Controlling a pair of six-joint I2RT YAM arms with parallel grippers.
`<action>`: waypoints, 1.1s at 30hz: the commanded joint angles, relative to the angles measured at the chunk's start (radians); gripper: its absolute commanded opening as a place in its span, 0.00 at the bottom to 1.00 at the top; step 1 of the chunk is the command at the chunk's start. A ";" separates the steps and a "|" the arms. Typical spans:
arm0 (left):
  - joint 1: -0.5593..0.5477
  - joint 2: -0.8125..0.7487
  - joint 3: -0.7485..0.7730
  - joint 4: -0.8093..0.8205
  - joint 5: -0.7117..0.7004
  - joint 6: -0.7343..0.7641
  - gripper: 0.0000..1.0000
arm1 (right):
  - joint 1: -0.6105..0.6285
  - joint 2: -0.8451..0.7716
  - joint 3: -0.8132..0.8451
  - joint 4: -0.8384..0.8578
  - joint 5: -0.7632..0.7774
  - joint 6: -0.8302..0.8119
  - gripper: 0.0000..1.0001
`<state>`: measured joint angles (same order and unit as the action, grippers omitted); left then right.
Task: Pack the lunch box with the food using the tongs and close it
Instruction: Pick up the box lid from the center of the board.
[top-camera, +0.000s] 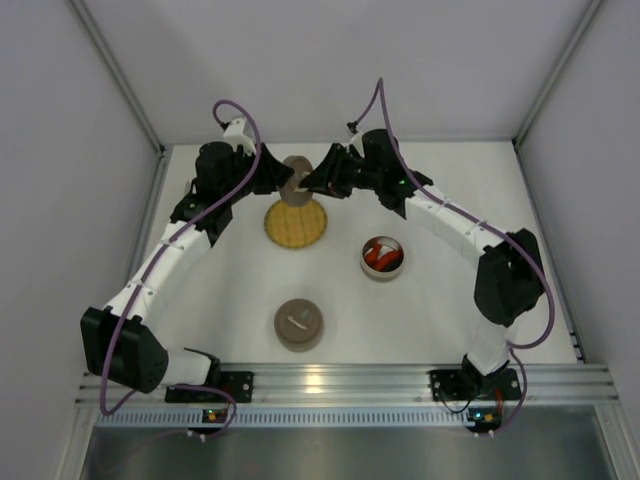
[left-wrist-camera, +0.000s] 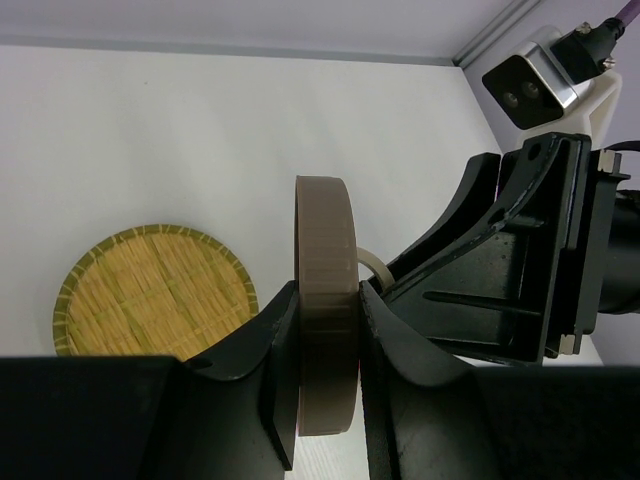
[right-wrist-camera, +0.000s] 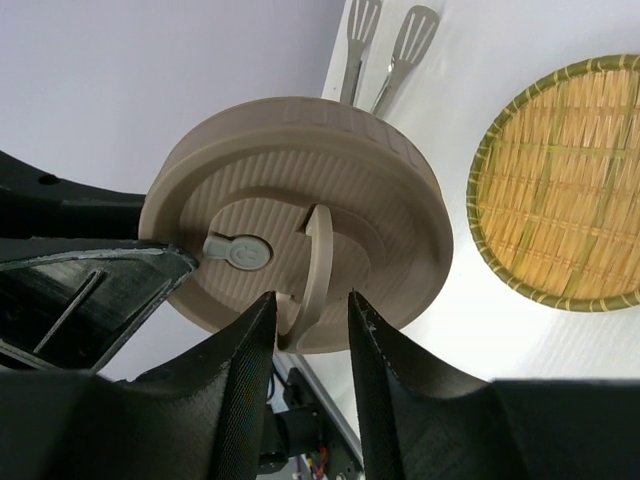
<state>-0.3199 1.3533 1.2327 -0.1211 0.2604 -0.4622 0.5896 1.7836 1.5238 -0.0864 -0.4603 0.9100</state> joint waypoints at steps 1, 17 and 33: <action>-0.002 0.004 0.040 0.038 0.005 -0.010 0.00 | 0.024 0.016 0.004 0.054 -0.015 0.013 0.34; -0.019 0.001 0.022 0.049 0.014 -0.016 0.00 | 0.030 0.033 0.018 0.077 -0.035 0.024 0.26; -0.022 -0.009 0.066 -0.032 -0.003 0.039 0.93 | 0.001 -0.027 0.030 -0.024 -0.044 -0.219 0.00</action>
<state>-0.3500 1.3537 1.2343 -0.1513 0.2790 -0.4416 0.5911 1.8103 1.5261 -0.0570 -0.4721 0.8494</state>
